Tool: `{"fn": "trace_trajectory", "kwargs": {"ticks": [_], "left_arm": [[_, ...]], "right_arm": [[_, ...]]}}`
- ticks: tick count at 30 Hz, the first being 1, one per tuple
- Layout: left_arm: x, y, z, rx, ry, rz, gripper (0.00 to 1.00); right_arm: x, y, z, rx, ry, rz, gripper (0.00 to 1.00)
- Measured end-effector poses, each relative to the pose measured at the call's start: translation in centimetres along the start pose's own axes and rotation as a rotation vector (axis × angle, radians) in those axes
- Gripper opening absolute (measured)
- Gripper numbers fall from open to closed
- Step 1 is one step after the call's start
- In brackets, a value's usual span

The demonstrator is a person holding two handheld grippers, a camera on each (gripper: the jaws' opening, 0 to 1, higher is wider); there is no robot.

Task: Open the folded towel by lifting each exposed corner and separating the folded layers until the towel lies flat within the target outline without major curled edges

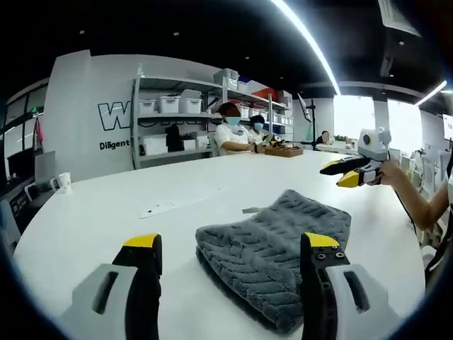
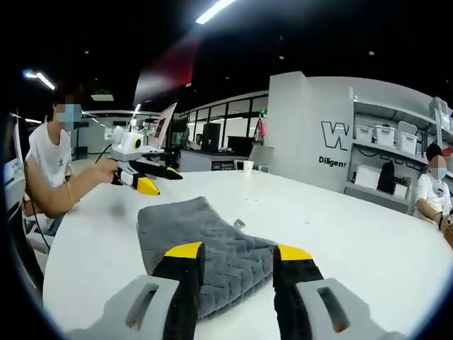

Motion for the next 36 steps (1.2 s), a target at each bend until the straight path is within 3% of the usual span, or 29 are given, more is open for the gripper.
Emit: {"fn": "trace_trajectory", "kwargs": {"ticks": [9, 16, 21, 24, 34, 36], "left_arm": [[-1.4, 0.1, -0.2, -0.008, 0.016, 0.01, 0.76], [-2.0, 0.2, 0.3, 0.016, 0.011, 0.008, 0.74], [-2.2, 0.3, 1.2, 0.027, 0.02, 0.004, 0.72], [-2.3, 0.6, 1.4, 0.04, 0.004, -0.017, 0.71], [-2.3, 1.2, 2.1, 0.024, 0.002, -0.045, 0.66], [-2.5, 1.5, 2.7, 0.06, -0.007, -0.054, 0.64]], "right_arm": [[-0.9, -0.6, 0.4, -0.01, 0.027, 0.005, 0.35], [-1.8, -1.1, 1.3, -0.085, 0.023, -0.008, 0.34], [-2.2, -1.5, 1.7, -0.073, 0.045, 0.005, 0.34], [-2.3, -1.3, 2.1, -0.046, 0.09, -0.009, 0.35], [-3.0, -1.5, 3.0, -0.061, 0.063, 0.033, 0.31], [-3.0, -1.4, 3.4, -0.038, 0.069, 0.04, 0.31]]}}
Point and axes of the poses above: the point that each gripper's makers call its tool centre point, and the gripper's own axes: x roughly backward along the fingers, y roughly to its left, z roughly out of its underside, the point moved 10 cm from there along x, roughly backward along the fingers, and after that the axes turned 5 degrees about -y, right-handed, at the moved point
